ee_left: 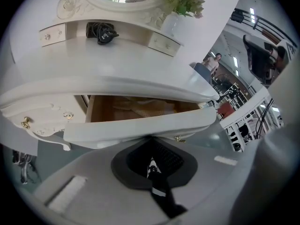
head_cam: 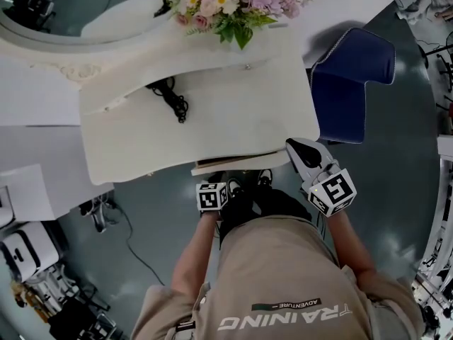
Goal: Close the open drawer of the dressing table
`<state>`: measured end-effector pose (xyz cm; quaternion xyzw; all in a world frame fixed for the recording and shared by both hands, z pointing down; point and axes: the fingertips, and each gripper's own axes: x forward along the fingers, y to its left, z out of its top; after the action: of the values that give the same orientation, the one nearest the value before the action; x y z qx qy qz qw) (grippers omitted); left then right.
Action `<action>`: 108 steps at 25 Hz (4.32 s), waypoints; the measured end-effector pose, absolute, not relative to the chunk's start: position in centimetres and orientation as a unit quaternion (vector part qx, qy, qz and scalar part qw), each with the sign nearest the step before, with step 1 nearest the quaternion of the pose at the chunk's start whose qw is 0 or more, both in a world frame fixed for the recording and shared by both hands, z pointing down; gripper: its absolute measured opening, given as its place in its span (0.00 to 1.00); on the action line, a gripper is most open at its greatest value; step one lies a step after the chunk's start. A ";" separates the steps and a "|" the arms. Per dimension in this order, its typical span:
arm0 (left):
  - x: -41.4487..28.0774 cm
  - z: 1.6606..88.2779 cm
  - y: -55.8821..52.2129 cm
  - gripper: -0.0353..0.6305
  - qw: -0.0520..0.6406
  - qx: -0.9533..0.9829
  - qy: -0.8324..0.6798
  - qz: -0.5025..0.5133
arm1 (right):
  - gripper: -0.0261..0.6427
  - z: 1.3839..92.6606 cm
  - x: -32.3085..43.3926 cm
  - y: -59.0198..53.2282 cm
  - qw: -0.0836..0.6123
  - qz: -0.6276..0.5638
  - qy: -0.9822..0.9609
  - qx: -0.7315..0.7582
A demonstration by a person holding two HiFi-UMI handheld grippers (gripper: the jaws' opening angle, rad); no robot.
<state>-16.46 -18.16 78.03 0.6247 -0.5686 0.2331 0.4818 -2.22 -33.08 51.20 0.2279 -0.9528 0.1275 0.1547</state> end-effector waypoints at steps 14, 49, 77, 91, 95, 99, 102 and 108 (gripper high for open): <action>-19.2 78.1 -23.4 0.08 0.464 0.620 -0.598 0.205 | 0.04 52.3 -1.9 -34.9 0.162 0.142 -0.950 0.225; -23.5 56.1 -19.7 0.08 0.306 0.664 -0.675 0.099 | 0.04 48.8 -5.1 -28.2 0.136 0.073 -0.974 0.169; -23.3 32.9 -20.8 0.08 0.039 0.713 -0.700 0.009 | 0.04 31.1 -6.5 -27.9 0.019 -0.101 -0.970 0.220; -23.1 35.1 -19.4 0.08 0.042 0.708 -0.704 0.026 | 0.04 33.8 -5.6 -26.1 0.050 -0.074 -0.969 0.230; -22.7 35.2 -19.2 0.08 0.043 0.713 -0.700 0.020 | 0.04 34.5 -5.5 -25.6 0.059 -0.069 -0.969 0.228; -22.2 35.6 -19.2 0.08 0.048 0.717 -0.696 0.019 | 0.04 34.7 -5.5 -25.4 0.060 -0.069 -0.969 0.229; -22.0 36.2 -18.9 0.08 0.055 0.718 -0.694 0.017 | 0.04 35.0 -5.4 -25.4 0.062 -0.065 -0.969 0.230; -22.2 35.9 -18.0 0.08 0.050 0.713 -0.699 0.023 | 0.04 35.5 -5.7 -24.8 0.065 -0.060 -0.971 0.221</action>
<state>-22.17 -18.03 35.91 0.7125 -0.6995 0.0228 0.0502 -5.72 -24.78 35.52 0.2212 -0.9712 -0.0604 0.0654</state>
